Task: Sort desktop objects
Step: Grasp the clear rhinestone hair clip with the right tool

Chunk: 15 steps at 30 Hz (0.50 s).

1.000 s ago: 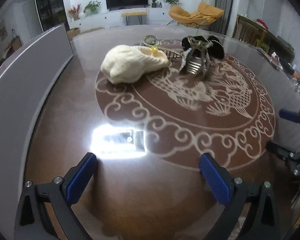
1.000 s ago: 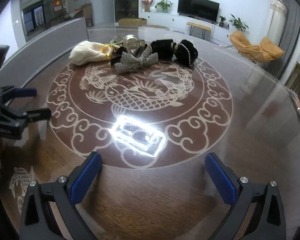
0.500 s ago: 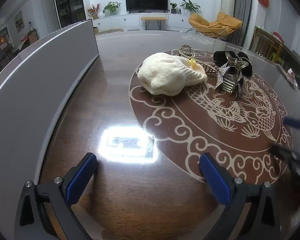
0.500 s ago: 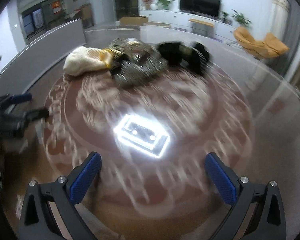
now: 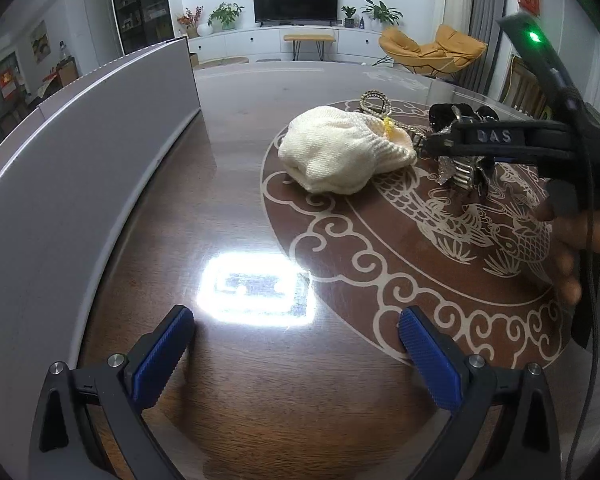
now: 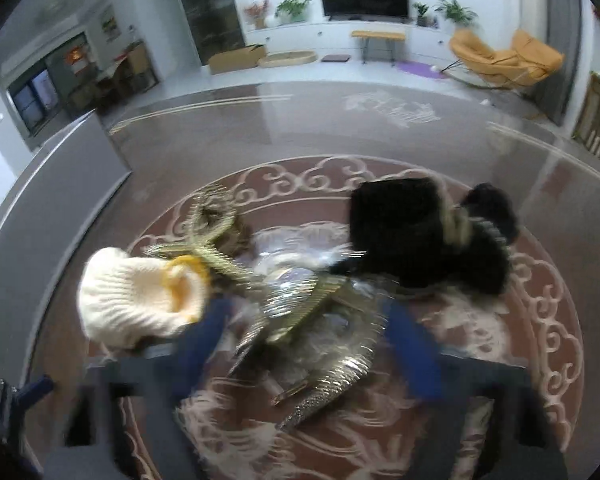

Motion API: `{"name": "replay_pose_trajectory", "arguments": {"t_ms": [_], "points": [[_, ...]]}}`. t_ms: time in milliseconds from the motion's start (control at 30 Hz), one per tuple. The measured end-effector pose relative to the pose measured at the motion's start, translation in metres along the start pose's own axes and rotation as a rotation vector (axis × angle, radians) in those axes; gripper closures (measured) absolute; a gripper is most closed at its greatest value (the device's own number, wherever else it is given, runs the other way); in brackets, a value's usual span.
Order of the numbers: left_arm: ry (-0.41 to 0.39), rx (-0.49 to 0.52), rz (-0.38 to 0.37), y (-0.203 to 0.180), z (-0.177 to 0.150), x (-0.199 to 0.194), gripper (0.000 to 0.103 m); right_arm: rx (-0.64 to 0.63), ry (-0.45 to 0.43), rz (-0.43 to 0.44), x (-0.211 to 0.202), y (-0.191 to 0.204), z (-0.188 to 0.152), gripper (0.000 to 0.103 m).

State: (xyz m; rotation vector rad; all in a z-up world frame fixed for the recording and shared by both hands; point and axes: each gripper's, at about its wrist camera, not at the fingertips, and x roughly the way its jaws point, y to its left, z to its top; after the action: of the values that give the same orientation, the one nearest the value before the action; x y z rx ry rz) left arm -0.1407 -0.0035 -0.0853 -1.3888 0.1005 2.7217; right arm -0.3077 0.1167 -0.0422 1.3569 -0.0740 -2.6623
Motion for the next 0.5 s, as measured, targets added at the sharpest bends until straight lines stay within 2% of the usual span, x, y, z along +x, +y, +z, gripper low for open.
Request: {"name": "replay_pose_trajectory", "arguments": {"t_ms": [100,267,500], "points": [[0.001,-0.002,-0.002,0.0,0.0,0.001,0.0,-0.006,-0.001,0.039,-0.01,-0.013,-0.006,0.047],[0.001,-0.002,-0.003,0.0,0.0,0.001,0.0,-0.05,0.001,0.05,-0.045,-0.04,-0.049,0.047],[0.001,-0.003,-0.003,0.0,-0.001,0.001,0.0,-0.108,-0.022,-0.025,-0.115,-0.073,-0.132,0.044]]}}
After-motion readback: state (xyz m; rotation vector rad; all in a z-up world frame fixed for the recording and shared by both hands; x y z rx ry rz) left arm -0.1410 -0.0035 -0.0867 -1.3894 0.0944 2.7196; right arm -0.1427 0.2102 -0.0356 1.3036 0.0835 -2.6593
